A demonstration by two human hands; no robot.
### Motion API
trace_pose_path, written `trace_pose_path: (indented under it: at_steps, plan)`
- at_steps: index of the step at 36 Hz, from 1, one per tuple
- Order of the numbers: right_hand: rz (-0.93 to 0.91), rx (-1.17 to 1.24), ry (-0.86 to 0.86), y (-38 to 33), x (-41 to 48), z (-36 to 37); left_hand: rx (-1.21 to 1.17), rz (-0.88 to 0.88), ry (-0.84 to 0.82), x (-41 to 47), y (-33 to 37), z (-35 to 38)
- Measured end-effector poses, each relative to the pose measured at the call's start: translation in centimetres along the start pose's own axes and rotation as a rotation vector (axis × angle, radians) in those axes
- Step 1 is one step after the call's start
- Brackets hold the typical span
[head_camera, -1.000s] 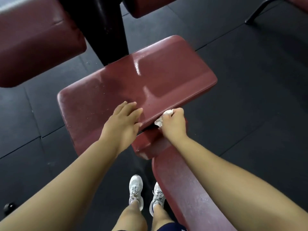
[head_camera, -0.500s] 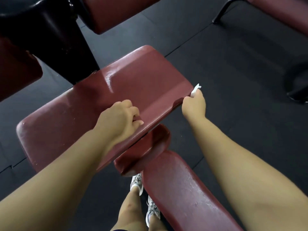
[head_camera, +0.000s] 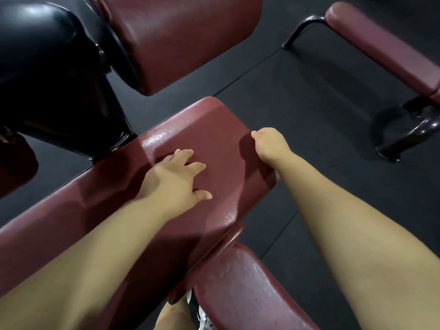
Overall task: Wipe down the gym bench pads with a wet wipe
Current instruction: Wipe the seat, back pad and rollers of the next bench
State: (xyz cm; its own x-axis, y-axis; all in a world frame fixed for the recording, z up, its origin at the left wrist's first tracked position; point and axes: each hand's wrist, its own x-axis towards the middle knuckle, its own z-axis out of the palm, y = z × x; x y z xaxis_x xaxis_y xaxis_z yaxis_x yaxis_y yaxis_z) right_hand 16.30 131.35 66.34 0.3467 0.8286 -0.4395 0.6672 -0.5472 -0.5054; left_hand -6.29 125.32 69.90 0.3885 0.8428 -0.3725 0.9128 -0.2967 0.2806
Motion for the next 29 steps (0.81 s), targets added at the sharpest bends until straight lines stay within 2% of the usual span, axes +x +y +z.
trace_pose_path:
  at_steps: [6, 12, 17, 23, 29]
  plan:
    - [-0.077, 0.129, -0.036, -4.9, 1.5, 0.0, -0.066, 0.072, 0.055, 0.1, -1.7, 0.0]
    - [-0.167, -0.001, 0.157, -1.8, 1.9, 1.4, -0.041, 0.024, 0.224, -0.6, -3.8, 0.1]
    - [-0.224, -0.154, 0.202, -2.4, 1.8, 1.3, -0.034, 0.0, 0.224, -1.3, -4.8, 0.5]
    - [-0.226, -0.158, 0.118, -7.5, 5.3, 2.9, -0.065, 0.034, 0.191, -1.2, -5.2, 0.7]
    - [-0.333, -0.196, 0.081, -11.0, 6.8, 4.8, -0.08, 0.049, 0.106, -1.0, -5.6, -0.2]
